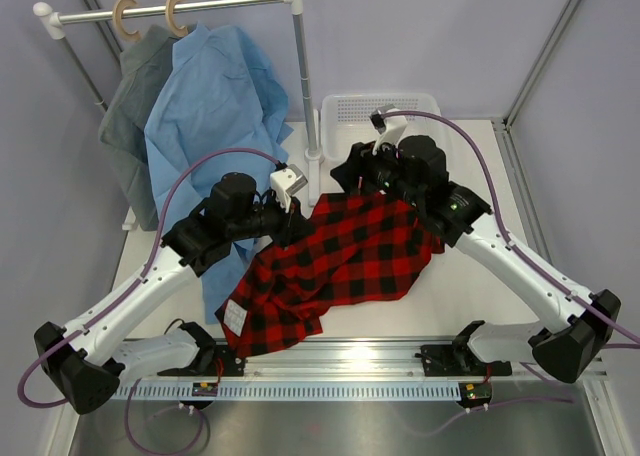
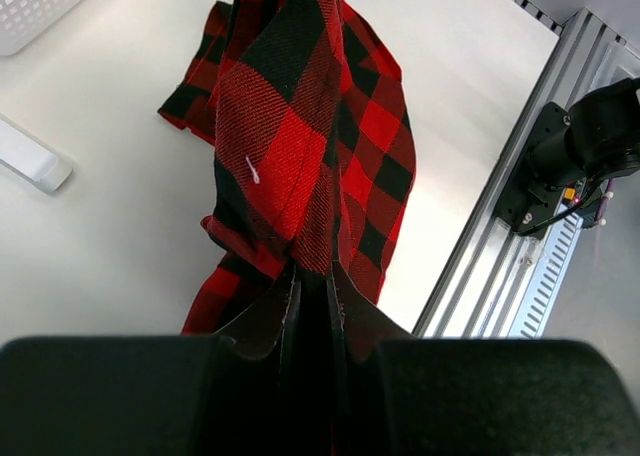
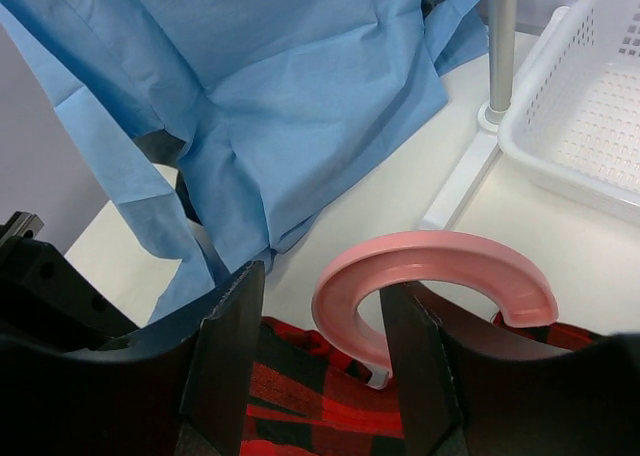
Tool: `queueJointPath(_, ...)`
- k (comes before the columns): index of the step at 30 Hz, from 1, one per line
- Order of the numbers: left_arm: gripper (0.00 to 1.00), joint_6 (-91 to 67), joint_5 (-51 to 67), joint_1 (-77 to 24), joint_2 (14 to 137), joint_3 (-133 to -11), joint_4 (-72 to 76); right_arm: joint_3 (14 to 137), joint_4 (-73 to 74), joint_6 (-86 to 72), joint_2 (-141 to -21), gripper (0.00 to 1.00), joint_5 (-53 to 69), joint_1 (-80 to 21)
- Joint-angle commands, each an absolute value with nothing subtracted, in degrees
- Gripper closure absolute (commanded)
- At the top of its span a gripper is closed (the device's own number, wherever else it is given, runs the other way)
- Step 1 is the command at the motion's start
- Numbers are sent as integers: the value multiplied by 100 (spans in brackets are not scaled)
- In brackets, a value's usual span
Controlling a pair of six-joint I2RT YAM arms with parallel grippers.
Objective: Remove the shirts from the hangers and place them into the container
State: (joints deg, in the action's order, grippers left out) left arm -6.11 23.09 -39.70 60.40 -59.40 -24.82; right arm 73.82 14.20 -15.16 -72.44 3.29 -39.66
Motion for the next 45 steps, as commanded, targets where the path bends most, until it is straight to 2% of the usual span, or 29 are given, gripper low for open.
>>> queueJointPath(1,100,-642,2321,-3999,5871,-5915,-1951,7699,1063,-1398,-7330,43,88,-4139)
queueJointPath(7,100,-650,2294,-4008,5845,-5915,-1951,7638,1125,-1389,-7374,51,-237,-4227)
queueJointPath(11,100,-650,2303,-3999,5836,-5906,-1951,7585,1186,-1327,-7330,68,-439,-4245)
queueJointPath(13,100,-668,2311,-3999,5836,-5906,-1951,7550,1195,-1257,-7243,90,-527,-4254)
queueJointPath(14,100,-677,2312,-3999,5836,-5906,-1951,7541,1195,-1239,-7242,90,-562,-4254)
queueJointPath(15,98,-694,2312,-3999,5836,-5915,-1951,7524,1187,-1213,-7173,100,-606,-4254)
queueJointPath(16,83,-720,2312,-3999,5836,-5915,-1942,7471,1143,-1152,-7128,100,-659,-4254)
queueJointPath(19,58,-791,2286,-4008,5827,-5967,-1942,7322,1029,-1012,-6935,100,-721,-4254)
queueJointPath(20,47,-817,2242,-3999,5827,-5994,-1951,7295,1002,-959,-6882,100,-721,-4263)
queueJointPath(23,39,-1001,2084,-3999,5845,-6257,-1942,7190,906,-783,-6680,100,-764,-4263)
queueJointPath(34,40,-1652,2083,-4017,6784,-7470,-1942,6741,255,-475,-6311,100,-606,-4298)
queueJointPath(45,50,-1740,1952,-4096,7383,-7708,-1951,6609,123,-431,-6144,100,-562,-4298)
